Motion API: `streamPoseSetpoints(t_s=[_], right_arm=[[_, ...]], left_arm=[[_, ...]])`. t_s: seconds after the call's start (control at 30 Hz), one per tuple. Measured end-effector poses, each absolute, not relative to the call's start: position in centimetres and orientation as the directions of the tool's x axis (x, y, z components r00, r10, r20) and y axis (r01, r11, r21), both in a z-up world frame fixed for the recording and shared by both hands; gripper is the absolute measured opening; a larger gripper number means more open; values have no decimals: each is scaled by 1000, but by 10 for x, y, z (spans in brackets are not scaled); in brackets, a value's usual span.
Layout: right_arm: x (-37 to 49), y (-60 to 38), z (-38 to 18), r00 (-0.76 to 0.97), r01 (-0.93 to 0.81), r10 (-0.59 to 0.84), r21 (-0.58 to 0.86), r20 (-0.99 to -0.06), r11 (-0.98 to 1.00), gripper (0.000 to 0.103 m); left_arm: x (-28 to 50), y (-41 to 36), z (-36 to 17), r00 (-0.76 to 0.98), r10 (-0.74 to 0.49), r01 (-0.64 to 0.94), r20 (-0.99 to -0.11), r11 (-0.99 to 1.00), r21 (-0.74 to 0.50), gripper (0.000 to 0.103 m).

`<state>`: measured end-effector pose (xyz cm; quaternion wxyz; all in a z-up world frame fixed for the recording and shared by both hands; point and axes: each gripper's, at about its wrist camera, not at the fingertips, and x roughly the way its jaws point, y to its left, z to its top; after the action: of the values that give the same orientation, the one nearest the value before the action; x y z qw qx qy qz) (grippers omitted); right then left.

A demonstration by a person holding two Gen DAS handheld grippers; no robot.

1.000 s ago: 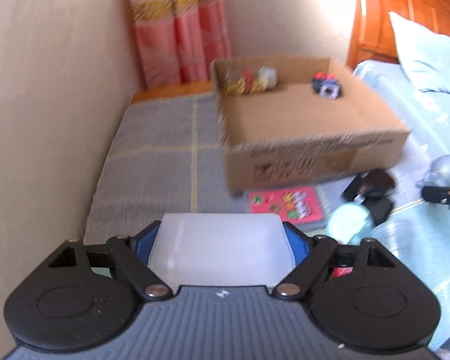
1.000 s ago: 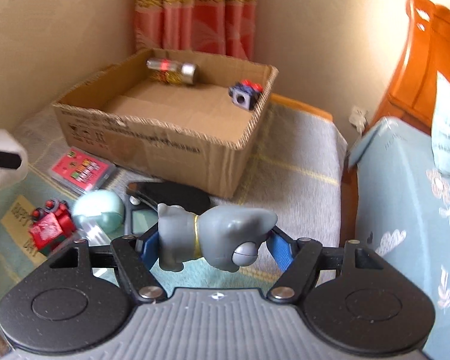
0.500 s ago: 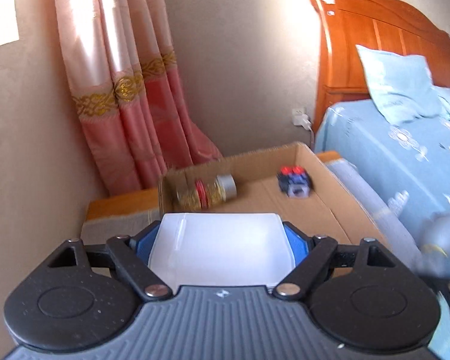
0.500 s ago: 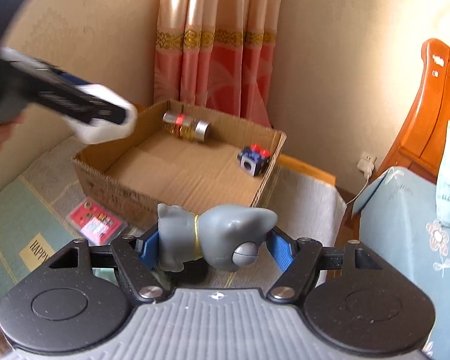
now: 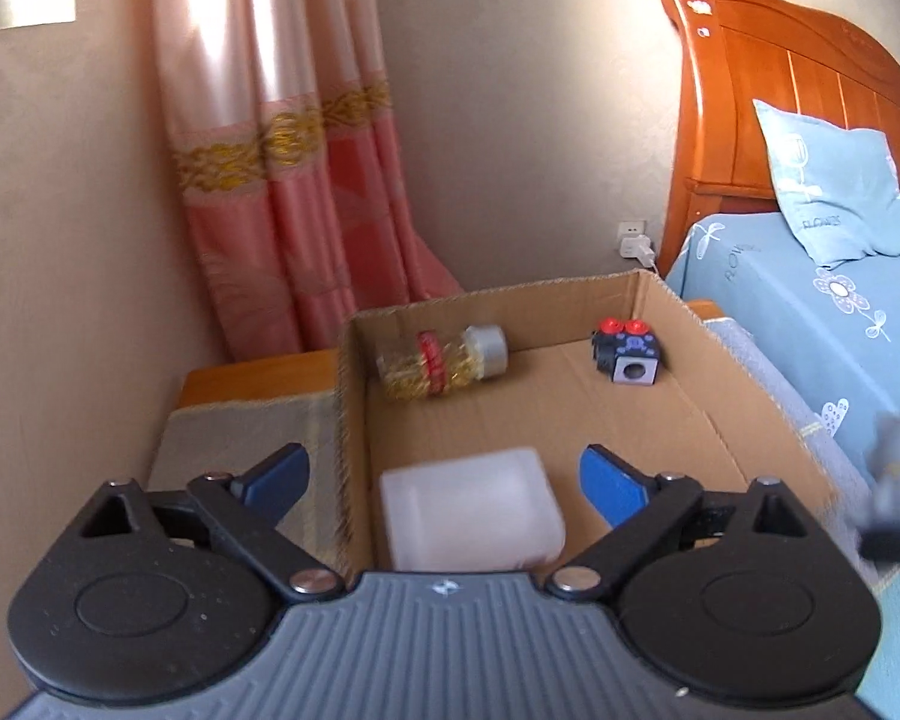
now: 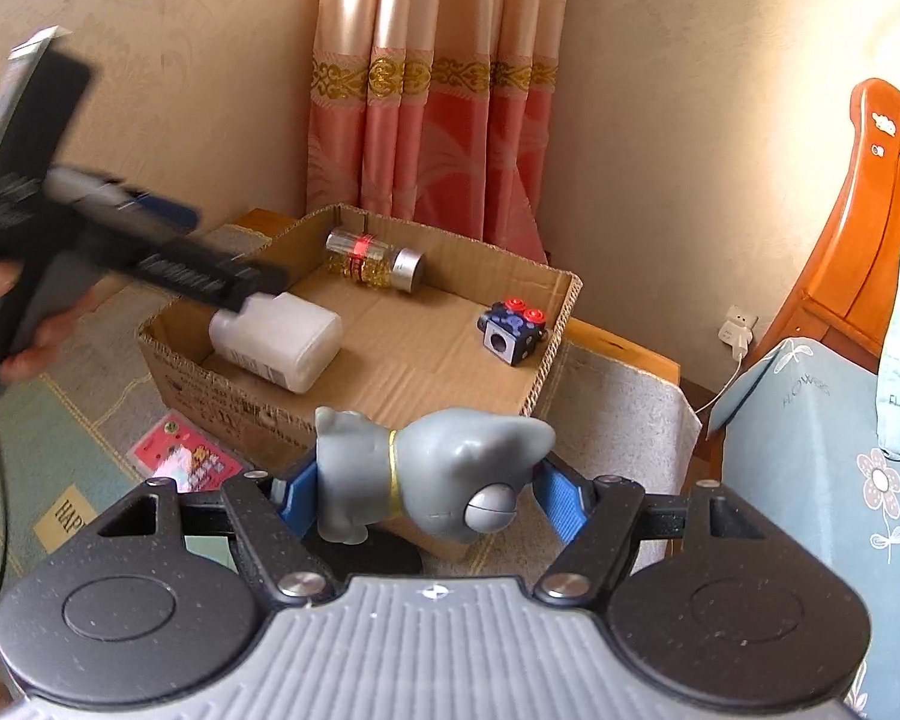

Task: Organize rigid objects
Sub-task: 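Lower the white box into the cardboard box with the left gripper while the right drops the elephant there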

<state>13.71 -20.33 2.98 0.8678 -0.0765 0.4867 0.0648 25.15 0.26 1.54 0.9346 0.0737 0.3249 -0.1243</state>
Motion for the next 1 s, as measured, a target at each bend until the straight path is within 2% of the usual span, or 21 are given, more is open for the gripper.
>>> streamPoseSetpoints(t_s=[0.23,0.53,0.57,0.63,0.73,1.0], right_arm=[[175,-191,30,514,-211,51,-69,-856,975,76],[254,-180,7,495,-188,11,-95,-869,977,77],[264,-180,3,498,-171,-15,-115,-867,979,79],[279,-181,-5,485,-132,-72,-154,-872,979,92],[276,-183,-8,477,-103,-101,-170,-873,980,102],[228,-191,1,467,-65,-73,-116,-881,991,103]], left_arm=[[197,22,16,787,-163,241,-595,969,54,101],[156,40,2,770,-96,162,-630,986,48,101],[155,43,1,770,-95,156,-631,987,41,101],[152,48,0,767,-91,145,-636,989,33,101],[149,54,-2,765,-71,130,-641,990,46,101],[147,55,-10,747,-69,131,-661,990,45,101]])
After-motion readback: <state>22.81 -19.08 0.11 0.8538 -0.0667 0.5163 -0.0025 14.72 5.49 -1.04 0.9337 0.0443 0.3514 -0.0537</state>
